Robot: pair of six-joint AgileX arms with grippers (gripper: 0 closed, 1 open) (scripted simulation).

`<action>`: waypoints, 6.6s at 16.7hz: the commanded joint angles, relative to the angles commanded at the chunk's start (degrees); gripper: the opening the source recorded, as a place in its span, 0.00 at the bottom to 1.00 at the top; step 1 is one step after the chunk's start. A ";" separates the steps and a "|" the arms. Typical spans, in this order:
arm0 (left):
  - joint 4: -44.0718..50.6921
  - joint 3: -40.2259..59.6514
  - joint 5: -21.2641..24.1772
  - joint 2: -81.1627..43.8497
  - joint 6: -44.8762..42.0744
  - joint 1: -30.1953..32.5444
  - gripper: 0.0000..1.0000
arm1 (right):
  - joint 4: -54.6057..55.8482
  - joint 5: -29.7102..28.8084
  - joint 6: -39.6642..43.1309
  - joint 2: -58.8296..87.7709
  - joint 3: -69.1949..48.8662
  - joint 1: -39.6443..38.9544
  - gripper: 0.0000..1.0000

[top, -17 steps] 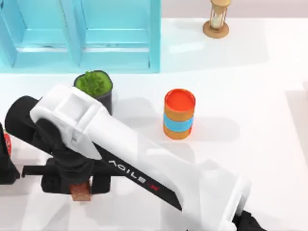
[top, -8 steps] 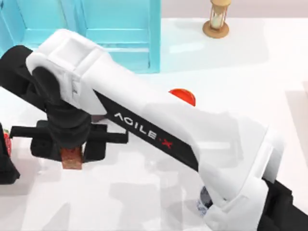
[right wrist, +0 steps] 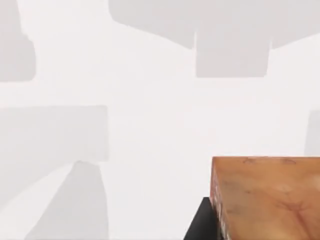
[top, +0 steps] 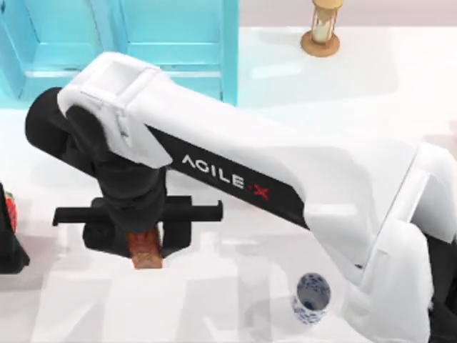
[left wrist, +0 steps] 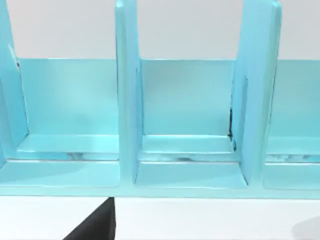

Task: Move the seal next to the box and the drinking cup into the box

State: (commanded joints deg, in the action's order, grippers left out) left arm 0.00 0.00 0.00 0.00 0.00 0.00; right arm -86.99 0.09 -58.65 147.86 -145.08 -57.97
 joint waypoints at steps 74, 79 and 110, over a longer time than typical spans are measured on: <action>0.00 0.00 0.00 0.00 0.00 0.00 1.00 | 21.60 0.60 49.42 -36.89 57.54 48.86 0.00; 0.00 0.00 0.00 0.00 0.00 0.00 1.00 | 24.82 0.63 49.41 -36.48 60.21 48.80 0.00; 0.00 0.00 0.00 0.00 0.00 0.00 1.00 | 27.05 0.63 49.35 -36.09 62.12 48.81 1.00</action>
State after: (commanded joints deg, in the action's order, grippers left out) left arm 0.00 0.00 0.00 0.00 0.00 0.00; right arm -59.94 0.72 -9.30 111.78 -82.96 -9.15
